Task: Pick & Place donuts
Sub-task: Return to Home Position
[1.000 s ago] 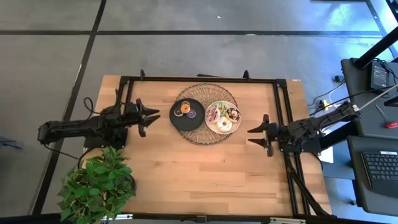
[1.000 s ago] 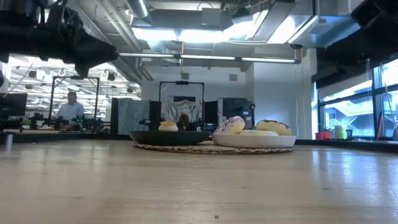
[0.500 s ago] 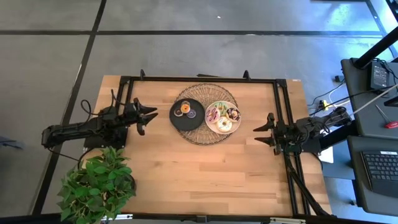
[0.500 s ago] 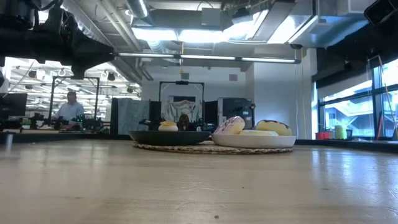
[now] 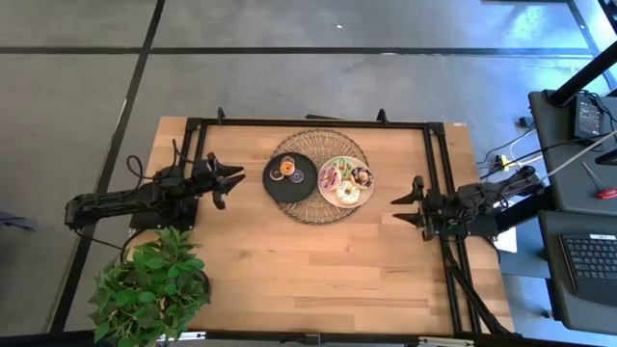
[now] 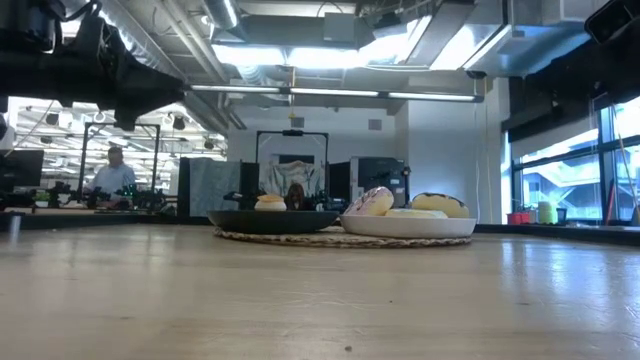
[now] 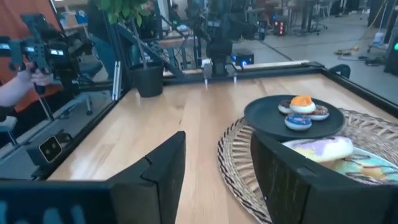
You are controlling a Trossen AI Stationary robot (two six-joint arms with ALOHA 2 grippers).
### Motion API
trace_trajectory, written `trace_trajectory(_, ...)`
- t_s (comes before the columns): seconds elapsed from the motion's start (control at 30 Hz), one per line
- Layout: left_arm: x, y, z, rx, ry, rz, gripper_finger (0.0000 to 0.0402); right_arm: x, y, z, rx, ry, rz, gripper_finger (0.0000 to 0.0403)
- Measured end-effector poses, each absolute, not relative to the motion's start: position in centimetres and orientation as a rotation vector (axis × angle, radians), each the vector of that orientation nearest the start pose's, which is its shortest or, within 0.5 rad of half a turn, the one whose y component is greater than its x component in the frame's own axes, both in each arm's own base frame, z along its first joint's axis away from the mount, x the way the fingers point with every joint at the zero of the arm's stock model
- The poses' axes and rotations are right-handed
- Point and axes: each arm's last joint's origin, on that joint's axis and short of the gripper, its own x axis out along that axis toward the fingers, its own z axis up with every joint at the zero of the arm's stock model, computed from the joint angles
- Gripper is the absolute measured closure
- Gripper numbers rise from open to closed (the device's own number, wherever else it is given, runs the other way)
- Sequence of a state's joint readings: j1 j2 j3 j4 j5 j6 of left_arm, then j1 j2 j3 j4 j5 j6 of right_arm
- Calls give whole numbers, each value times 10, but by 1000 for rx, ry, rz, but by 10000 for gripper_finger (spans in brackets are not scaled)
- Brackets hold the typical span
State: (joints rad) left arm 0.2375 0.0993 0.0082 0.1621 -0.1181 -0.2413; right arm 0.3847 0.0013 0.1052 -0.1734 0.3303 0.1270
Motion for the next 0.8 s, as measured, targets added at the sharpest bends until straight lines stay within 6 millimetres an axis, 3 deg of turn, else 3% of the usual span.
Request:
trace_trajectory(0.1,99,28,174,-235,-111,345,274,89,26,174,109,47,52,221)
trace_trajectory(0.8,99,28,171,-139,-65,367,274,93,28,172,100,-62,66,221)
